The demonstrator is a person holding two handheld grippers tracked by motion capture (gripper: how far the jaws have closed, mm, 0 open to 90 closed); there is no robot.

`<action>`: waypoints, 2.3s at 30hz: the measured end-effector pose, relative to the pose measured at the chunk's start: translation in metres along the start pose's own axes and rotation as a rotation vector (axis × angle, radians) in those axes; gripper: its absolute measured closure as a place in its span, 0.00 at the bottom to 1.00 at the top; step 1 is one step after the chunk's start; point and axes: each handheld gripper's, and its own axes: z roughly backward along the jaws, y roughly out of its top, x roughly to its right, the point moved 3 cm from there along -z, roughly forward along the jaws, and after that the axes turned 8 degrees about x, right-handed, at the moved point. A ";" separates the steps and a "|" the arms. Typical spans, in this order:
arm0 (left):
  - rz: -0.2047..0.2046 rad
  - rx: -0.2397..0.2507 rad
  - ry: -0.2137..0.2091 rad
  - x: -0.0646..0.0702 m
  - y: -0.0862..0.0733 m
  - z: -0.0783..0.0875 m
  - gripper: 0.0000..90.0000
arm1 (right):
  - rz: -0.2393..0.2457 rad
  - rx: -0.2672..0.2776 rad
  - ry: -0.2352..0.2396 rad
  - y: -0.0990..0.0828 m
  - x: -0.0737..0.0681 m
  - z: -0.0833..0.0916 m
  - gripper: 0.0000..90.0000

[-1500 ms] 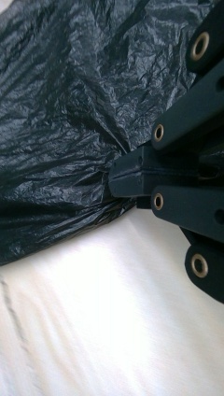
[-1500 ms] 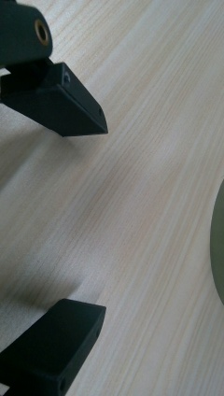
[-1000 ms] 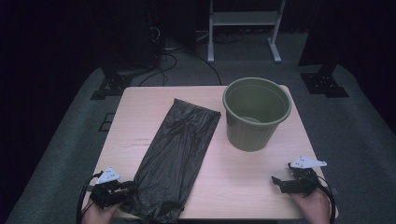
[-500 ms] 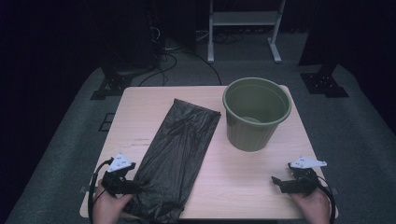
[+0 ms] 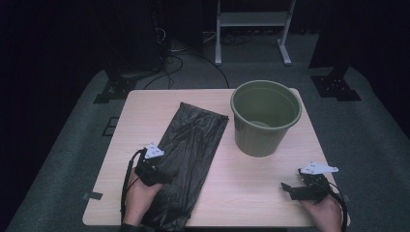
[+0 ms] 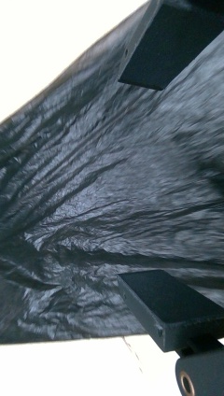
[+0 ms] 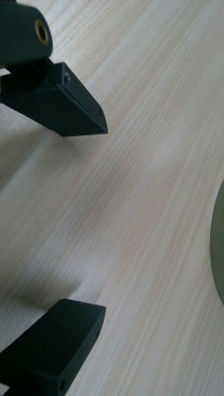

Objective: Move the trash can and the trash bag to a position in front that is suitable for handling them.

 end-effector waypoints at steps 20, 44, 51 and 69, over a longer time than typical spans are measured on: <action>-0.063 -0.043 -0.075 0.001 -0.007 -0.033 1.00 | 0.000 0.000 0.000 0.000 0.000 0.000 0.11; -0.070 -0.035 -0.025 -0.004 -0.051 0.013 0.16 | 0.000 0.000 -0.001 0.000 0.000 0.000 0.11; -0.055 0.001 -0.015 -0.005 -0.055 0.012 0.06 | 0.010 0.001 0.014 -0.001 0.000 0.001 0.12; -0.053 0.011 -0.018 -0.006 -0.056 0.010 0.01 | -0.017 0.047 0.073 0.035 0.001 0.015 0.13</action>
